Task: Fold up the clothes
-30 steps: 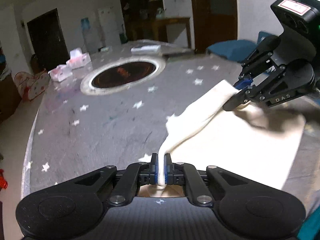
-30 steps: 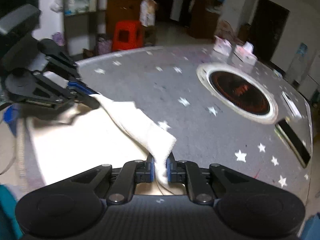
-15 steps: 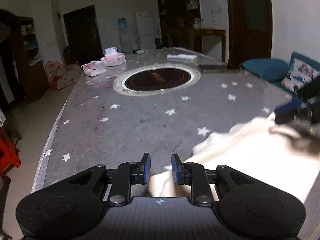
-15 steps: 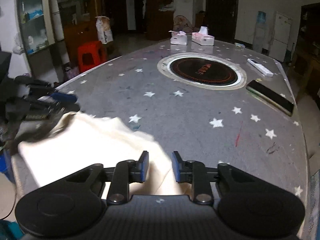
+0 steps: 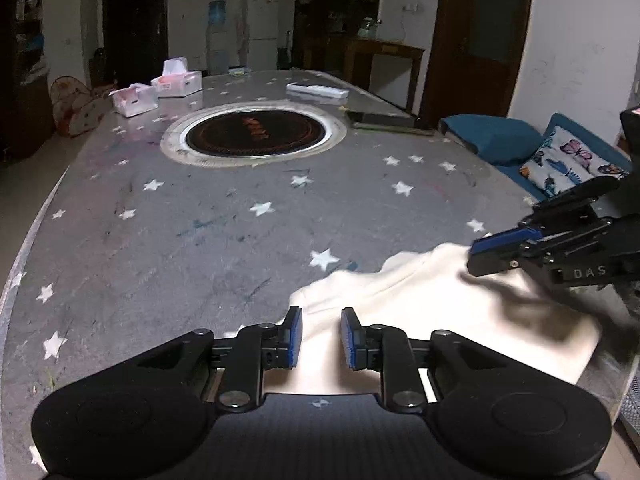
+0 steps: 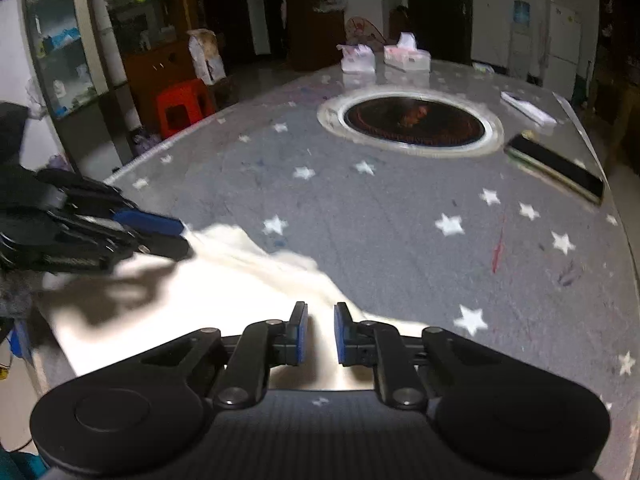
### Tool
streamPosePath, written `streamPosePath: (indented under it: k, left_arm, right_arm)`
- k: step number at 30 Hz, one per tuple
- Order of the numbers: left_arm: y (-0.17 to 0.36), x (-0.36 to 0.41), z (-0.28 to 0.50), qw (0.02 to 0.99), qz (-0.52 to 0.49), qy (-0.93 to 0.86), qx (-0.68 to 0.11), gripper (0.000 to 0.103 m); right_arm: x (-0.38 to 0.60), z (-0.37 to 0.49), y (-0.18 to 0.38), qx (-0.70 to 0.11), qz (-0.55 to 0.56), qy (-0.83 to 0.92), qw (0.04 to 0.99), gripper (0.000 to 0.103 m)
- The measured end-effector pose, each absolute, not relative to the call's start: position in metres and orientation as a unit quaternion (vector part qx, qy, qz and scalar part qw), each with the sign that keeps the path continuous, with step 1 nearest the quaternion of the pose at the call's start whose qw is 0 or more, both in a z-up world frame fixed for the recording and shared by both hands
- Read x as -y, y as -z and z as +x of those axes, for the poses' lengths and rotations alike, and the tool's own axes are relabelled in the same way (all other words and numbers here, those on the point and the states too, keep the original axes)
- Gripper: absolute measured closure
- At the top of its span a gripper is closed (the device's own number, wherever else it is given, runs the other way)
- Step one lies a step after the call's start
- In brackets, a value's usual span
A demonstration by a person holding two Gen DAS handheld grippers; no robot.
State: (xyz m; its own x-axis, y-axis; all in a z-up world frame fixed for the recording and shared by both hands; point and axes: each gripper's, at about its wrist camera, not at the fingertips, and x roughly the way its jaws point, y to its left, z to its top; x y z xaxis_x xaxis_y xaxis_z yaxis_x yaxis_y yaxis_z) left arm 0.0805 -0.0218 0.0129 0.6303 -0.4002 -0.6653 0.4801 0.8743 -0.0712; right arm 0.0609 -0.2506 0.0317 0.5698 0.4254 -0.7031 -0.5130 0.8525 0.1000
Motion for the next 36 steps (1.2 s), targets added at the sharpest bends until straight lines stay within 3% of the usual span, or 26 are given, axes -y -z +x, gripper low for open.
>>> streamPosePath:
  k: [25, 36]
  left_arm:
    - [-0.005, 0.039, 0.099, 0.893, 0.058, 0.24, -0.376, 0.078]
    - [-0.02, 0.043, 0.035, 0.893, 0.061, 0.276, -0.35, 0.079]
  right_arm:
    - [0.207, 0.086, -0.021, -0.393, -0.066, -0.296, 0.868, 0.09]
    - [0.224, 0.03, -0.041, -0.396, -0.097, -0.334, 0.85, 0.09]
